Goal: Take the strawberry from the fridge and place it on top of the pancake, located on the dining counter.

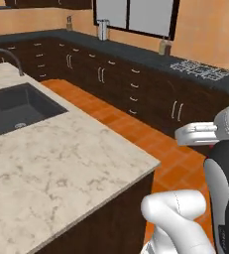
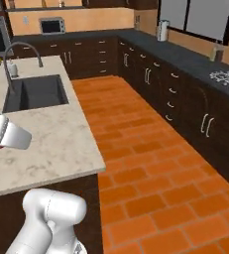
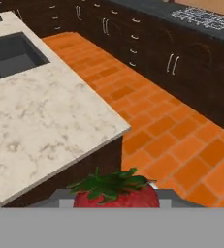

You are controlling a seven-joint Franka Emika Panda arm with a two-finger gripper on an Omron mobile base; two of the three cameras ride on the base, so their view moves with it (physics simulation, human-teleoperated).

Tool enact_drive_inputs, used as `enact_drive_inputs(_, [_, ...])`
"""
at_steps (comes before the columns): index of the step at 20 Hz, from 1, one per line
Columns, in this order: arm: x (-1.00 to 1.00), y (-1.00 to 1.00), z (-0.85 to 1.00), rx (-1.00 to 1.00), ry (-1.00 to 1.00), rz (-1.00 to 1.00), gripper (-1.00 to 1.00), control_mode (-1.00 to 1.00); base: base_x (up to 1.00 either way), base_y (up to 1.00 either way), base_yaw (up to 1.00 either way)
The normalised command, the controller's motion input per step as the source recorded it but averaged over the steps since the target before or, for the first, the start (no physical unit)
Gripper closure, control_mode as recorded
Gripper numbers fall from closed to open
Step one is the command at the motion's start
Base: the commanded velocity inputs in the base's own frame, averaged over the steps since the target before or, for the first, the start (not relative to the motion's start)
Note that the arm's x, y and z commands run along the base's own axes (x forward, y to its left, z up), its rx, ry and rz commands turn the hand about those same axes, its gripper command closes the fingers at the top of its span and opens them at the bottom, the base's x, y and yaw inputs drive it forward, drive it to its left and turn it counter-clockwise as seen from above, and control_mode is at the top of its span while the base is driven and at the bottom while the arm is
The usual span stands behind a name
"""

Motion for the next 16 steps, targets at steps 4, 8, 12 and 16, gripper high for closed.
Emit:
enact_drive_inputs(4, [0.0,0.0,0.0,0.0,0.0,0.0,1.0,1.0,-0.19,0.18,0.9])
enact_drive_inputs(8, [0.0,0.0,0.0,0.0,0.0,0.0,1.0,1.0,-0.19,0.21,0.89])
enact_drive_inputs(12, [0.0,0.0,0.0,0.0,0.0,0.0,1.0,1.0,-0.08,0.5,0.73])
enact_drive_inputs(16, [0.0,0.0,0.0,0.0,0.0,0.0,1.0,1.0,-0.04,0.56,0.52])
